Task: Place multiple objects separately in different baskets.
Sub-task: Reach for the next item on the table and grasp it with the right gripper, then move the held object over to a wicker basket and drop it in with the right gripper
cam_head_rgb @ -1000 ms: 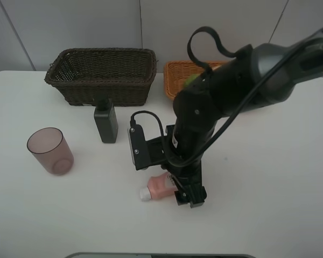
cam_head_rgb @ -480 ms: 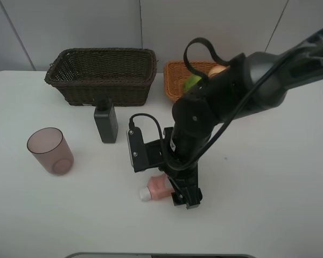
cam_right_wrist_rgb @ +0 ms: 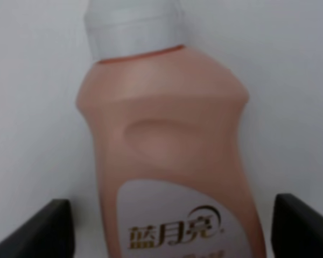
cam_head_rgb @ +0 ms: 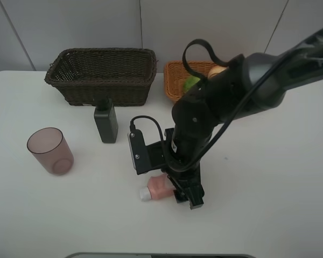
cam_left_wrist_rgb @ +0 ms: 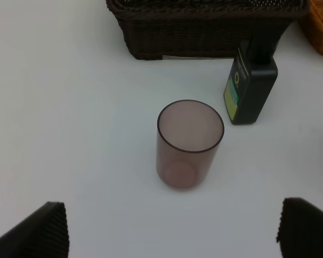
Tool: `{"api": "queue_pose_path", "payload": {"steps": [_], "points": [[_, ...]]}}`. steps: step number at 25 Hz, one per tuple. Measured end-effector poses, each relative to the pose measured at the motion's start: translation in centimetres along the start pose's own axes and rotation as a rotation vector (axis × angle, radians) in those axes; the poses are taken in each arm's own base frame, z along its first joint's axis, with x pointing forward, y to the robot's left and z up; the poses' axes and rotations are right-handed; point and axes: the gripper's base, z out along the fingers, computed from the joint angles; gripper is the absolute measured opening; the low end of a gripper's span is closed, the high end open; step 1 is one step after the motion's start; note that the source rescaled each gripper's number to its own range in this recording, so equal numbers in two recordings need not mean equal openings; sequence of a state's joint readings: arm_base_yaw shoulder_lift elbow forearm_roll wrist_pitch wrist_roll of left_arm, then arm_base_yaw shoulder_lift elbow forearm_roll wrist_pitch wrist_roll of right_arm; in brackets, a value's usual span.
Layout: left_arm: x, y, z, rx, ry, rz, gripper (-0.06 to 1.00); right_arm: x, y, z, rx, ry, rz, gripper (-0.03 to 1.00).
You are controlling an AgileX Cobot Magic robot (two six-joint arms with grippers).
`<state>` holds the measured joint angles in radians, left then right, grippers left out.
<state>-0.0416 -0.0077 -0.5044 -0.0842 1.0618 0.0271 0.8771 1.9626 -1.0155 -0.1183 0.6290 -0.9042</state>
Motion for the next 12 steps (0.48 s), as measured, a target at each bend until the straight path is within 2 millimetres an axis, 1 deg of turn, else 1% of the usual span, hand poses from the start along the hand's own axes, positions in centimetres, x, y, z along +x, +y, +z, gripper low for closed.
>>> {"api": "queue_pose_path", "payload": {"steps": [1, 2, 3, 12], "points": [[0.00, 0.00, 0.00, 0.000, 0.000, 0.000, 1.00, 0.04, 0.02, 0.00, -0.002, 0.004, -0.003, 0.18], [0.00, 0.00, 0.00, 0.000, 0.000, 0.000, 1.00, 0.08, 0.06, 0.00, -0.007, 0.009, -0.004, 0.00], [0.00, 0.00, 0.00, 0.000, 0.000, 0.000, 1.00, 0.12, 0.09, 0.00, -0.010, 0.013, -0.005, 0.02], [0.00, 0.00, 0.00, 0.000, 0.000, 0.000, 1.00, 0.23, 0.20, -0.01, -0.022, 0.025, -0.008, 0.02]]}}
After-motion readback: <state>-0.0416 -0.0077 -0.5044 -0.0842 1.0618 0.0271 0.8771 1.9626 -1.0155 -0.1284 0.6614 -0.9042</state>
